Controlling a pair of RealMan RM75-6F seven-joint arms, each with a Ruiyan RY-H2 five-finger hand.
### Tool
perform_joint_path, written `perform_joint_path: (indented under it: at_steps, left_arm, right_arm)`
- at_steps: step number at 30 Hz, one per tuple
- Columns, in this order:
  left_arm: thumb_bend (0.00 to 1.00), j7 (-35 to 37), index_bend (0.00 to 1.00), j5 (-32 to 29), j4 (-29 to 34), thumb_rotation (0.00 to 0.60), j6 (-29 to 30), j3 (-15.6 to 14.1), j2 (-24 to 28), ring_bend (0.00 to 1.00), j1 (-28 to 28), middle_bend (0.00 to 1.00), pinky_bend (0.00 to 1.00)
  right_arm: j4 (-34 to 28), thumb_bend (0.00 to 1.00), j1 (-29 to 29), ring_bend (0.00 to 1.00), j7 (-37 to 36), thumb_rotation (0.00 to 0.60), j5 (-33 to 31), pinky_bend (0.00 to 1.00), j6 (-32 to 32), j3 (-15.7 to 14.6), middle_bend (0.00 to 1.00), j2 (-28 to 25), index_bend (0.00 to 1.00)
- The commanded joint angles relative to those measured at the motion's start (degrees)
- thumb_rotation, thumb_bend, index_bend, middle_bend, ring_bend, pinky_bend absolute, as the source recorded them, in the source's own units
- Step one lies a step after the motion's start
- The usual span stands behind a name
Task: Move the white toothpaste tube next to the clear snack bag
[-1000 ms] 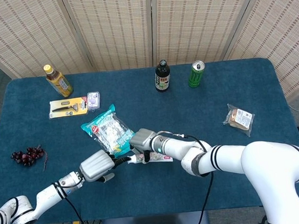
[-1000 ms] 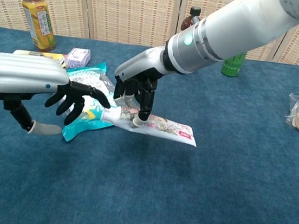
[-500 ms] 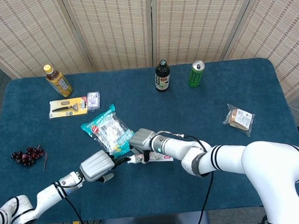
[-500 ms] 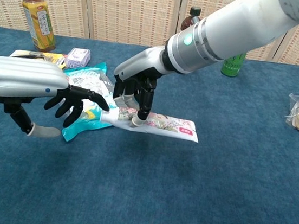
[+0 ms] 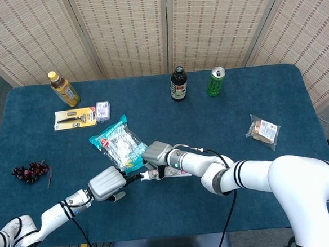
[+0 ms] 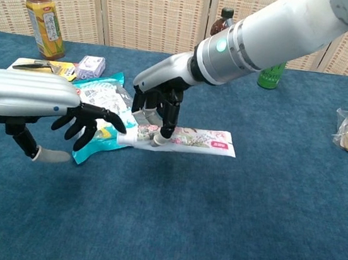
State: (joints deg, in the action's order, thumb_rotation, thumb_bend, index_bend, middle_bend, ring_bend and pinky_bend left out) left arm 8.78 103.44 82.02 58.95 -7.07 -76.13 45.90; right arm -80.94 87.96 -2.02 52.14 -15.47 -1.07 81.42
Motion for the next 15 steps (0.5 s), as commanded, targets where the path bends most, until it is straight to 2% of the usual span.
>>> perform_joint_path:
  at_steps: [1, 15]
  left_arm:
    - [0.33, 0.11, 0.16, 0.05, -0.22, 0.6, 0.09, -0.07, -0.18, 0.51, -0.01, 0.52, 0.58]
    - [0.33, -0.2, 0.17, -0.1, -0.75, 0.6, -0.16, -0.62, -0.39, 0.51, -0.08, 0.52, 0.57]
  right_arm:
    - [0.0, 1.0, -0.31, 0.62, -0.14, 0.6, 0.14, 0.42, -0.2, 0.2, 0.79, 0.0, 0.91]
    - [-0.93, 1.0, -2.0, 0.66, -0.69, 0.6, 1.4, 0.42, -0.88, 1.44, 0.83, -0.69, 0.97]
